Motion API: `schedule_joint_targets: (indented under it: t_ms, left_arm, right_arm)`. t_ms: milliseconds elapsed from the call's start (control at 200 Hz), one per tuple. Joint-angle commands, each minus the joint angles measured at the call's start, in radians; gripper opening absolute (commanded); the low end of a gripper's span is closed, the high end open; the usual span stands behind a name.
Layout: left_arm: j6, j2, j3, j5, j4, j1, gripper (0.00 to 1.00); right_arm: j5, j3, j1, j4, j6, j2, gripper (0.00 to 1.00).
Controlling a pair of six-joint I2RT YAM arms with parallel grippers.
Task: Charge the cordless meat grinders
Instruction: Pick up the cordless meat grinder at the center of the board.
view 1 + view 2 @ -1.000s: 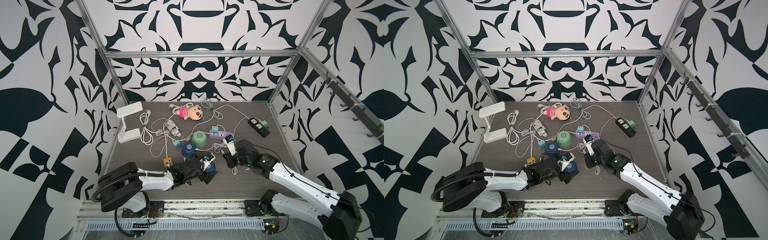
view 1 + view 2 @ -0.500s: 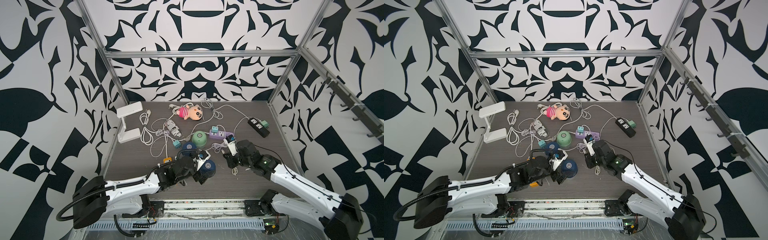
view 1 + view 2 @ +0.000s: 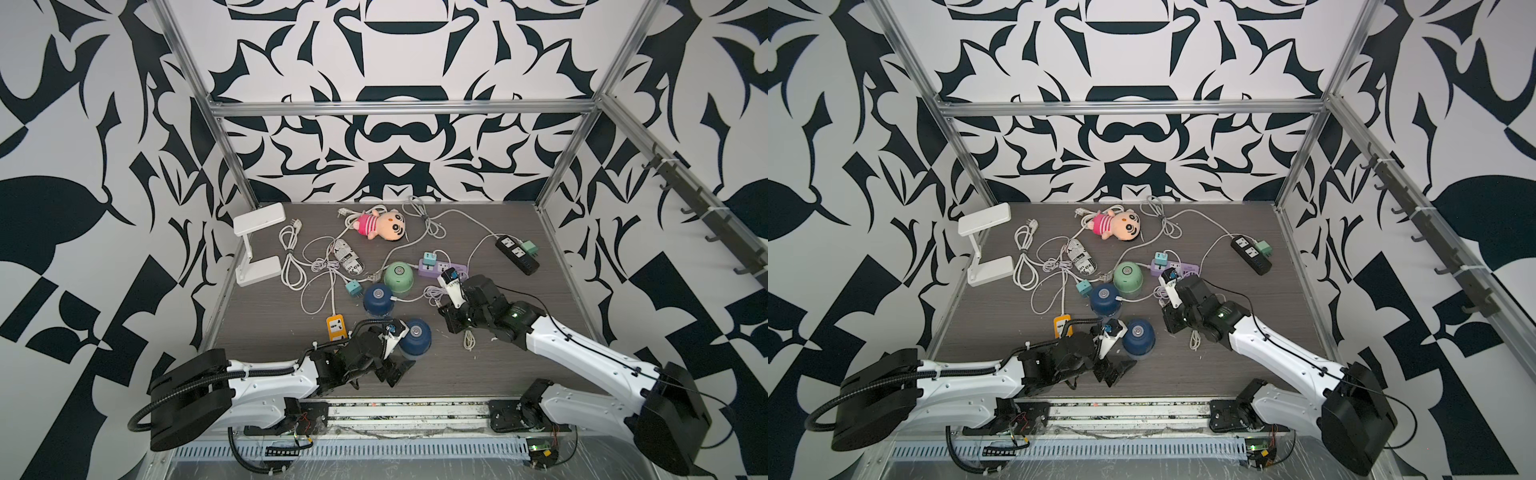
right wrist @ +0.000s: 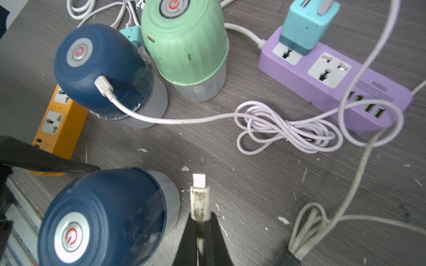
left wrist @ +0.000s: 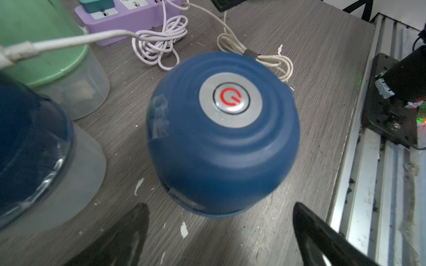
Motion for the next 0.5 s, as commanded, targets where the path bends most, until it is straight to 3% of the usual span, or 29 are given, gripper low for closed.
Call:
schedule_joint_targets:
  t_ms: [0,230,495]
  left_arm:
    - [0.011,0.047,-0.025,-0.024,0.173,-0.006,0.99]
    - [0.065,0.237,-0.005,-0.017,0.329,-0.006,1.00]
    - [0.098,0.341,-0.014,-0.054,0.517,-0.004,0.99]
  right_arm:
    - [-0.038,0.037,0.002,0.070,0.018,0.022,0.00]
    - [-0.085,0.021,0.002,0.149,0.050,0.098,0.00]
    - [-0.116,-0.004,0.007,0.209,0.075,0.162,0.00]
